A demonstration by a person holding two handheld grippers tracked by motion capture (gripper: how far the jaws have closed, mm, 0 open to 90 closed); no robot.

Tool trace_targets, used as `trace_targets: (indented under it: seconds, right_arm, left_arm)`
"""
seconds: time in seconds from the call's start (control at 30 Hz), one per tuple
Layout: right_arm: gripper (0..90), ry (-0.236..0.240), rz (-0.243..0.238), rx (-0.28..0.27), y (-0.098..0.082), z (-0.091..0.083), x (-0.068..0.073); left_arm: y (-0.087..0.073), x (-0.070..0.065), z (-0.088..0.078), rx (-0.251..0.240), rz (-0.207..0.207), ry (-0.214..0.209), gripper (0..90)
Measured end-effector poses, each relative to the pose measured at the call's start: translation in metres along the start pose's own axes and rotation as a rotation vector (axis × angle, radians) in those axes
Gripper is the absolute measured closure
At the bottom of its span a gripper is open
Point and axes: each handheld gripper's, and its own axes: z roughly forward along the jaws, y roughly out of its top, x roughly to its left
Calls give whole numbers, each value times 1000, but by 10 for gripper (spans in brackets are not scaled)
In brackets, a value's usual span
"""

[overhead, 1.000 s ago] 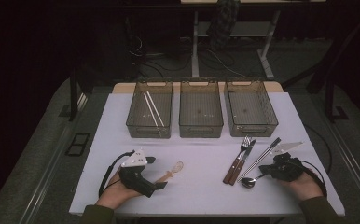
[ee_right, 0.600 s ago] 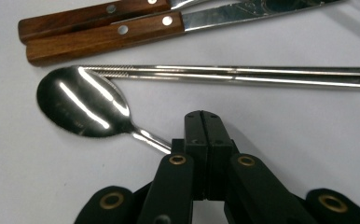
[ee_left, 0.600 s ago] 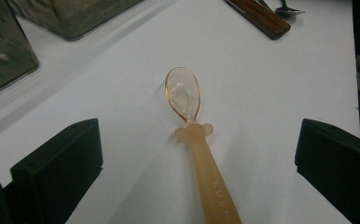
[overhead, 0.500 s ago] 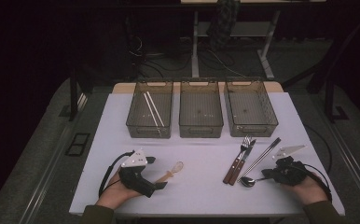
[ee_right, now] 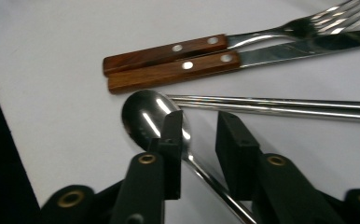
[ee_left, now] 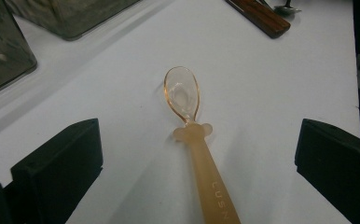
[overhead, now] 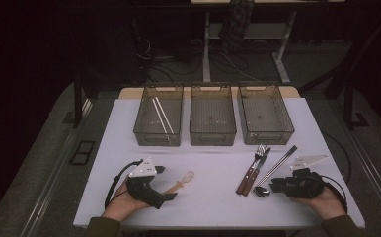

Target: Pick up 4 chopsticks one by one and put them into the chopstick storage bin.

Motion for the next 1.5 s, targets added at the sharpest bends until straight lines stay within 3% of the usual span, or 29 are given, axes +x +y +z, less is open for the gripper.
trace_targets:
  seconds: [0.07, 0.27, 0.63, 1.1, 1.5]
  right_arm:
    - [646, 15, -21, 11, 1, 6, 3]
    - [578, 42, -65, 39, 2, 18, 9]
    - [585, 14, -166, 63, -1, 21, 15]
    - [739, 31, -236, 78, -3, 17, 14]
    - [858, 50, -257, 67, -4, 8, 12]
  left_arm:
    - [0, 0, 0, 0, -1, 0, 0]
    - [0, 0, 0, 0, -2, -1, 0]
    - [0, 0, 0, 1, 0, -1, 0]
    - [0, -1, 1, 2, 1, 1, 0]
    - [1, -1, 1, 1, 4, 2, 0]
